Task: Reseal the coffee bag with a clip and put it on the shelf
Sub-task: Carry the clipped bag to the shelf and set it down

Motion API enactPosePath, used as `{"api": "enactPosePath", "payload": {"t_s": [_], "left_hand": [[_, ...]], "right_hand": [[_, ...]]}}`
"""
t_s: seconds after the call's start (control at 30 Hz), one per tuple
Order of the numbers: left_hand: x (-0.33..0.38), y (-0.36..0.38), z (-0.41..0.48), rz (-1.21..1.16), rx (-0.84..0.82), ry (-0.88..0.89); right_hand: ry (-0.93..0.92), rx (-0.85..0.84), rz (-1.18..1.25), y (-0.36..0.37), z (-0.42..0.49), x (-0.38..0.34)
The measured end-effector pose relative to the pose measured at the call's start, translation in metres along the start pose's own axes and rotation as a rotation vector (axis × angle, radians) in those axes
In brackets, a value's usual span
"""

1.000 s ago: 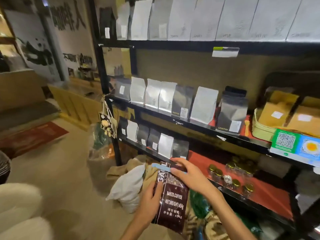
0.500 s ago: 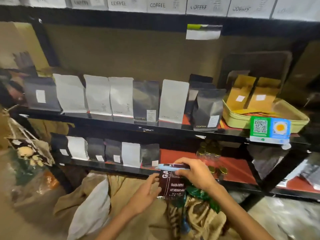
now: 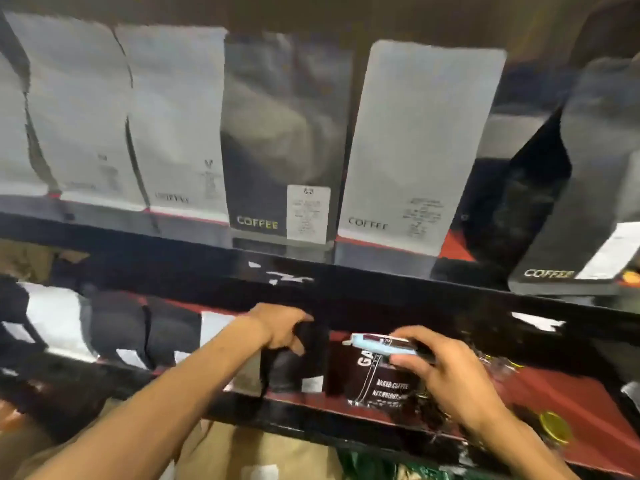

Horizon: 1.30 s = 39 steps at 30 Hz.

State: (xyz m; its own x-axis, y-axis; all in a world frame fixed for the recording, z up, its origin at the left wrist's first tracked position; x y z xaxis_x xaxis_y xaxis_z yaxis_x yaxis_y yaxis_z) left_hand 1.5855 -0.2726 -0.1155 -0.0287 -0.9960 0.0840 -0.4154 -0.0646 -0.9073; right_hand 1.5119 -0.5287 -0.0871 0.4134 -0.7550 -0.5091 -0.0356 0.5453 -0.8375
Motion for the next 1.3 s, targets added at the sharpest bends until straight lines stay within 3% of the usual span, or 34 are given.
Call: {"api": "enactPosePath", "payload": {"t_s": [0.33,0.57,0.73,1.1,1.3], "left_hand": [[-0.015,0.028,0.033,-0.008,0.074,0.116],[-0.009,0.027,0.034,-0.007,0.071,0.233],[-0.007,0.028,0.036,-0.057,0.101,0.22],[-0.004,0.027,0.035,-0.082,0.006,0.193],[-0.004,0.028,0.035,-0.078,0.013,0.208]], "right_hand": [[-0.07,-0.079,-0.034,0.071,0.022,0.037],[-0.059,0.057,0.012,0.087,0.018,0.041],[-0.092,0.175,-0.09,0.102,0.015,0.041],[-0.111,0.099,0.126,0.099,0.02,0.046],[-0.149,0.051,0.109,0.104,0.03,0.042]]}}
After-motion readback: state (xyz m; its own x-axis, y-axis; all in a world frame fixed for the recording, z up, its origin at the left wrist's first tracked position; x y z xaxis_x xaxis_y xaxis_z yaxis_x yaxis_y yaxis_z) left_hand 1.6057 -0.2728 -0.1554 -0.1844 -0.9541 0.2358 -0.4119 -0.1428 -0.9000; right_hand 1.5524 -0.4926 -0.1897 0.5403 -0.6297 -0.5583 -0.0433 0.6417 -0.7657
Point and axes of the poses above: each hand's wrist, its own z-axis towards the middle knuckle, its own y-axis out of the palm, x = y × z, the point moved 3 cm from there along z, towards the middle knuckle, and after that the axes turned 12 degrees about -y, right-handed, at the moved point
